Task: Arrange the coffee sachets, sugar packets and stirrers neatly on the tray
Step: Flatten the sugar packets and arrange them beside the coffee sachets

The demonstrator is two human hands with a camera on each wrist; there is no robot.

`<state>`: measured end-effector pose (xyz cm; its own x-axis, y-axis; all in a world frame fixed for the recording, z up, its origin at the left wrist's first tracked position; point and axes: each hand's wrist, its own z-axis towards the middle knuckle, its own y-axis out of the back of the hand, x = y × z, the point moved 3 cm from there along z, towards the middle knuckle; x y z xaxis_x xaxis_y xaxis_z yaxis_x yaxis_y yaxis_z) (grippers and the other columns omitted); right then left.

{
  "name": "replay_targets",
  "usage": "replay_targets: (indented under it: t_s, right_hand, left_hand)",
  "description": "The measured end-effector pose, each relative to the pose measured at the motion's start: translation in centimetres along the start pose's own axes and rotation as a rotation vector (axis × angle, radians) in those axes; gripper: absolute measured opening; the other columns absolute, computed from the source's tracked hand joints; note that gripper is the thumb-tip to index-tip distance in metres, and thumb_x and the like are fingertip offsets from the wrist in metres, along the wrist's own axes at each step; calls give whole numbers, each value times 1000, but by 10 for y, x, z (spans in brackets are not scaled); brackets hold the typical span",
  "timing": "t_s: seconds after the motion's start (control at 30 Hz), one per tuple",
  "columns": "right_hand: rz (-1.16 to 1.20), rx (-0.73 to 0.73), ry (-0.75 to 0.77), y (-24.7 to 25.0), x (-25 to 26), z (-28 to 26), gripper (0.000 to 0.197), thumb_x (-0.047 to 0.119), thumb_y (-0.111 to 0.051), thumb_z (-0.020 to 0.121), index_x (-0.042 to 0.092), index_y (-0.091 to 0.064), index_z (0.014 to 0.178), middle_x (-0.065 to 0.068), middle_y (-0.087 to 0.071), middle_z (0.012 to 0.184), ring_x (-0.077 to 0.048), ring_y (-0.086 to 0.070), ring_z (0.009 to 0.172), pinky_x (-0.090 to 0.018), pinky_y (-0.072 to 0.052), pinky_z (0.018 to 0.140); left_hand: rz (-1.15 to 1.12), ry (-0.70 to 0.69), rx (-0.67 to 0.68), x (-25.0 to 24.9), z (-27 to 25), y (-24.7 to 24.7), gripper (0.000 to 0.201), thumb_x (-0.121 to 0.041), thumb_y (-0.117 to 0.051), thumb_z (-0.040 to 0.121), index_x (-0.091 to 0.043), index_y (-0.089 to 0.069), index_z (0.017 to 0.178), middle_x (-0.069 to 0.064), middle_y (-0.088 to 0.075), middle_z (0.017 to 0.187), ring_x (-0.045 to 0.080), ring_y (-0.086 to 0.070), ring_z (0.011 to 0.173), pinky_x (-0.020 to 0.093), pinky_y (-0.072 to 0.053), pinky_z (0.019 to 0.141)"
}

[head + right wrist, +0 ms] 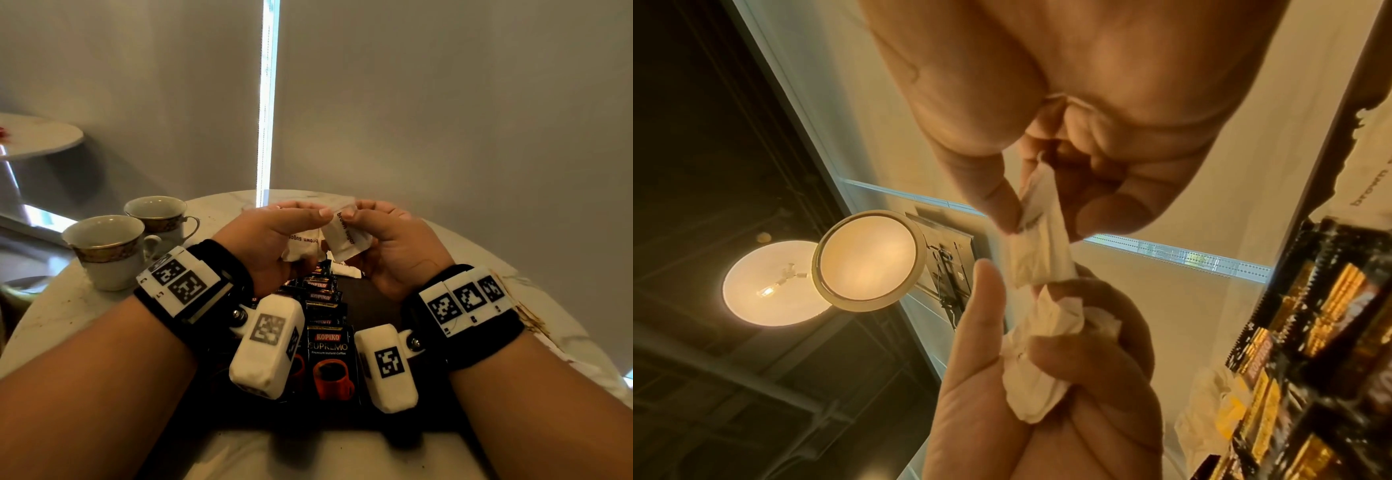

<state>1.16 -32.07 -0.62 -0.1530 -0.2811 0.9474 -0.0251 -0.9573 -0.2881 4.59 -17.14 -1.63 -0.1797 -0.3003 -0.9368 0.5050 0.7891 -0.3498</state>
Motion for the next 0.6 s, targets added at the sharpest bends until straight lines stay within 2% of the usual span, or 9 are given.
replay_targets:
  t_s: [0.07, 0.13, 0.23, 0.3, 0.43, 0.47, 0.53, 0.6]
  right_hand:
    - [4, 2, -4, -1, -2, 0, 32, 4, -61, 89, -6, -59, 118, -19, -68, 94, -26, -69, 76, -35, -58, 60]
    - [5, 8, -9, 0, -2, 0, 37, 11, -67, 79, -2, -62, 113, -18, -69, 96, -27, -68, 79, -35, -58, 62]
    - [-47, 19, -33, 0, -2, -3, 60, 18, -68, 69, -5, -58, 124, -16, -68, 93, -20, -65, 69, -26, -51, 49]
    - [-84, 23, -39, 1, -3, -2, 67, 18, -68, 70, -7, -53, 130, -14, -68, 90, -17, -64, 63, -25, -48, 46]
    - [-116, -30, -38, 4, -5, 1, 50, 7, -63, 88, -10, -49, 132, -14, -70, 87, -19, -63, 62, -25, -44, 46]
    - [-114, -43, -41, 5, -5, 2, 48, 6, -61, 90, -11, -48, 132, -13, -70, 85, -19, -63, 61, -24, -44, 45]
    - [-110, -58, -42, 7, -5, 3, 46, 5, -60, 91, -12, -47, 132, -13, -70, 82, -18, -64, 59, -23, -43, 44]
    - [-105, -65, -42, 8, -6, 4, 40, 4, -60, 92, -12, -51, 128, -12, -71, 80, -16, -63, 57, -23, -42, 43]
  left_hand:
    - [-11, -9, -8, -1, -1, -2, 15, -16, -70, 74, -12, -66, 87, 11, -70, 84, 22, -65, 67, 22, -48, 47]
    - [-23, -20, -31, -1, 0, -2, 4, -8, -66, 85, -11, -64, 85, 14, -70, 83, 22, -65, 64, 23, -51, 47]
    - [-52, -44, -61, -2, 2, 1, 12, -3, -59, 94, -10, -61, 84, 15, -70, 83, 21, -67, 61, 24, -56, 51]
    - [-72, -57, -62, -3, 2, 1, 12, -3, -58, 94, -10, -60, 84, 17, -69, 89, 22, -68, 63, 25, -57, 53]
    - [-67, -47, -63, -2, 3, 1, 2, -10, -62, 93, -9, -62, 92, 19, -66, 99, 23, -67, 70, 26, -58, 56]
    - [-56, -43, -60, -2, 3, 2, 6, -13, -62, 93, -8, -63, 97, 19, -66, 101, 24, -66, 73, 26, -58, 56]
    - [-35, -34, -65, -1, 4, 3, 14, -16, -62, 94, -6, -64, 104, 18, -66, 101, 23, -65, 75, 26, -58, 57]
    - [-32, -29, -74, 0, 4, 3, 13, -17, -62, 95, -7, -65, 103, 16, -67, 98, 23, -65, 75, 27, -58, 58]
